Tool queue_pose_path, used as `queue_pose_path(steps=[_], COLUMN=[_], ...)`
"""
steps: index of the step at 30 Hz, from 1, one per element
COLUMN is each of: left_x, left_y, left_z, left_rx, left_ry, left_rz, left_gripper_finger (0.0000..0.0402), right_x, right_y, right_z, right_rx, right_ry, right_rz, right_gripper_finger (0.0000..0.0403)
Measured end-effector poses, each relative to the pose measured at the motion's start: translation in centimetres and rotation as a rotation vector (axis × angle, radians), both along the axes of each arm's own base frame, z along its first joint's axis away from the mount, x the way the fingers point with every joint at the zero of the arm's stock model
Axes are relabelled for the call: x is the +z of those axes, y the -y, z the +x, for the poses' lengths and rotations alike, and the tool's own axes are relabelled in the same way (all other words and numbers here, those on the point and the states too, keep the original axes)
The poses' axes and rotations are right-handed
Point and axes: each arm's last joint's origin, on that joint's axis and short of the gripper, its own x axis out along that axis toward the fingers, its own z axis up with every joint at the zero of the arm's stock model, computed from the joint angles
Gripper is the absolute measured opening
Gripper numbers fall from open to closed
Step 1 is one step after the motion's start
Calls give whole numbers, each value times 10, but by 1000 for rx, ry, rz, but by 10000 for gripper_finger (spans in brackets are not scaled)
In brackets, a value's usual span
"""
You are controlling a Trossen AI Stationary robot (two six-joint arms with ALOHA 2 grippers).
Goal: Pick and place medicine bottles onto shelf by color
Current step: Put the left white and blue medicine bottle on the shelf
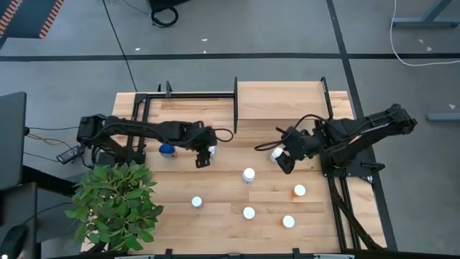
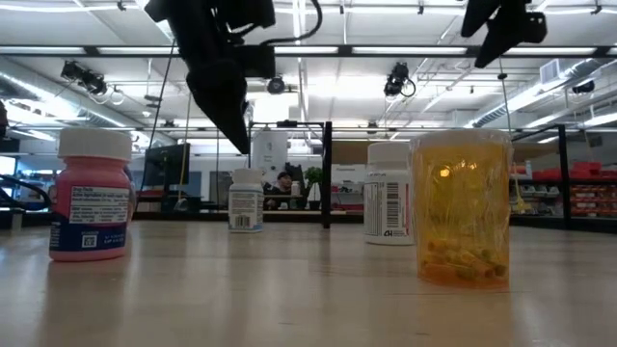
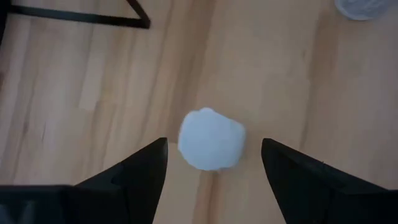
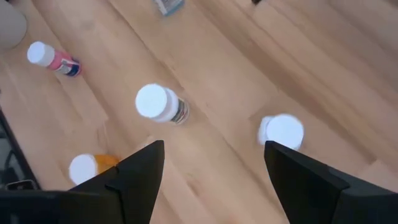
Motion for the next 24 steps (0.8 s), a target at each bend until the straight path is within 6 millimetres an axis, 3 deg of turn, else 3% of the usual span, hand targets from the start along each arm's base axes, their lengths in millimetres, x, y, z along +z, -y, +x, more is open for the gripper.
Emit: queue_pose_path(steps=[10,24], left_x=[-6,-29], left_y=[-22,-23], left_z=[3,11], left_rx=[4,15], left_ry=[13,-61], left_rz=[-99,-157], left_gripper_finger=[268,268], right_x=[1,1], right_y=[-17,-17], right_z=[-5,-6], right_rx=[-82,-116], right_ry=[49,67], right_rz=[10,-18], right_gripper_finger=[284,284])
